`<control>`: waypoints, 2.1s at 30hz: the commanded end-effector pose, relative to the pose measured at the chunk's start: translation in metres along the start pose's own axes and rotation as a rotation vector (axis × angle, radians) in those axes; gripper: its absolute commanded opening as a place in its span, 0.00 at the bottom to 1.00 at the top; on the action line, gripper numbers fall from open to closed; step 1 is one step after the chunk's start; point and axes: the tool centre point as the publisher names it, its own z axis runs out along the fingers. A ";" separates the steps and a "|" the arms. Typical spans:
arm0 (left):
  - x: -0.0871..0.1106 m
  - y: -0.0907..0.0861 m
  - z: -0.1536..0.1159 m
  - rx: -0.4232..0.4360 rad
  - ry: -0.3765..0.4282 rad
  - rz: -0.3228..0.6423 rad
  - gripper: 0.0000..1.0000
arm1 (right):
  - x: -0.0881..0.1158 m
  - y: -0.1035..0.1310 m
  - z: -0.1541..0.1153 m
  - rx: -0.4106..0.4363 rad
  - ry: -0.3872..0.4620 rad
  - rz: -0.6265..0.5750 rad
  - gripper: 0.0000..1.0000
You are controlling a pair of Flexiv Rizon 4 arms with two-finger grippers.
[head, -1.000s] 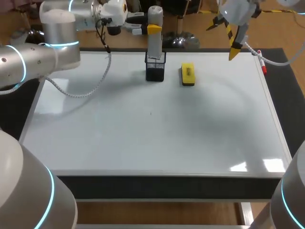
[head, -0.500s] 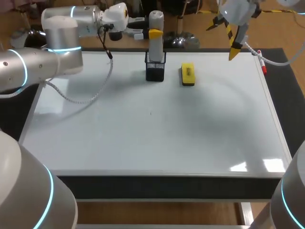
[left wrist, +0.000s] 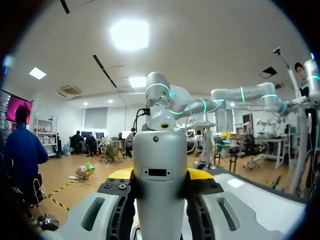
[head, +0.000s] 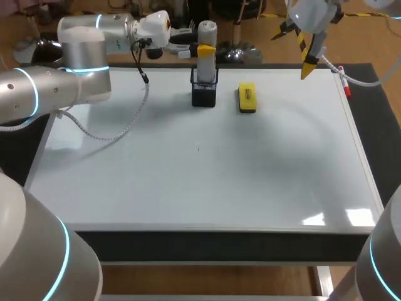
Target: Pick up the inspection probe, press it on each red-marked spot on the whiteboard one by one, put down the probe, pick up the eraser, and wipe off all the red marks.
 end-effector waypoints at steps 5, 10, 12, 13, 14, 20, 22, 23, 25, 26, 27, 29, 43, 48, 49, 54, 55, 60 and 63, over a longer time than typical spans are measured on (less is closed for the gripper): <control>-0.005 0.003 0.000 0.008 0.014 0.032 0.00 | 0.000 0.000 -0.001 0.004 0.003 -0.001 1.00; -0.005 0.015 -0.001 0.009 0.018 0.029 0.00 | 0.000 0.000 -0.001 0.004 0.003 -0.001 1.00; -0.005 0.019 -0.002 0.007 0.020 0.020 0.00 | 0.000 0.000 -0.001 0.004 0.003 -0.001 1.00; -0.005 0.021 -0.002 0.012 0.022 0.017 0.00 | 0.000 0.000 -0.001 0.004 0.003 -0.001 1.00; -0.005 0.023 -0.002 0.011 0.022 0.017 0.00 | 0.000 0.000 -0.001 0.004 0.003 -0.001 1.00; -0.006 0.032 -0.004 0.001 0.027 0.025 0.00 | 0.000 0.000 -0.001 0.004 0.003 -0.001 1.00; -0.007 0.036 -0.005 0.004 0.025 0.023 0.00 | 0.000 0.000 -0.001 0.004 0.003 -0.001 1.00; -0.007 0.037 -0.005 0.004 0.026 0.020 0.00 | 0.000 0.000 -0.001 0.004 0.003 -0.001 1.00; -0.008 0.040 -0.006 0.002 0.026 0.017 0.00 | 0.000 0.000 -0.001 0.004 0.003 -0.001 1.00; -0.009 0.041 -0.006 0.001 0.026 0.016 0.00 | 0.000 0.000 -0.001 0.004 0.003 -0.001 1.00; -0.009 0.042 -0.007 0.001 0.025 0.014 0.00 | 0.000 0.000 -0.001 0.004 0.003 -0.001 1.00; -0.010 0.046 -0.008 0.001 0.023 0.010 0.00 | 0.000 0.000 -0.001 0.004 0.003 -0.001 1.00; -0.013 0.060 -0.008 0.001 0.008 -0.009 0.00 | 0.000 0.000 -0.001 0.004 0.003 -0.001 1.00; -0.013 0.063 -0.009 0.000 0.002 -0.009 0.00 | 0.000 0.000 -0.001 0.004 0.003 -0.001 1.00; -0.013 0.063 -0.009 -0.001 0.000 -0.009 0.00 | 0.000 0.000 -0.001 0.004 0.003 -0.001 1.00; -0.011 0.065 -0.008 -0.002 0.008 -0.012 0.00 | 0.000 0.000 -0.001 0.004 0.003 -0.001 1.00; -0.011 0.065 -0.008 -0.002 0.006 -0.013 0.00 | 0.000 0.000 -0.001 0.004 0.003 -0.001 1.00; -0.011 0.064 -0.009 -0.007 -0.002 -0.016 0.62 | 0.000 0.000 -0.001 0.004 0.003 -0.001 1.00; -0.011 0.063 -0.009 -0.011 -0.007 -0.020 1.00 | 0.000 0.000 -0.001 0.004 0.003 -0.001 1.00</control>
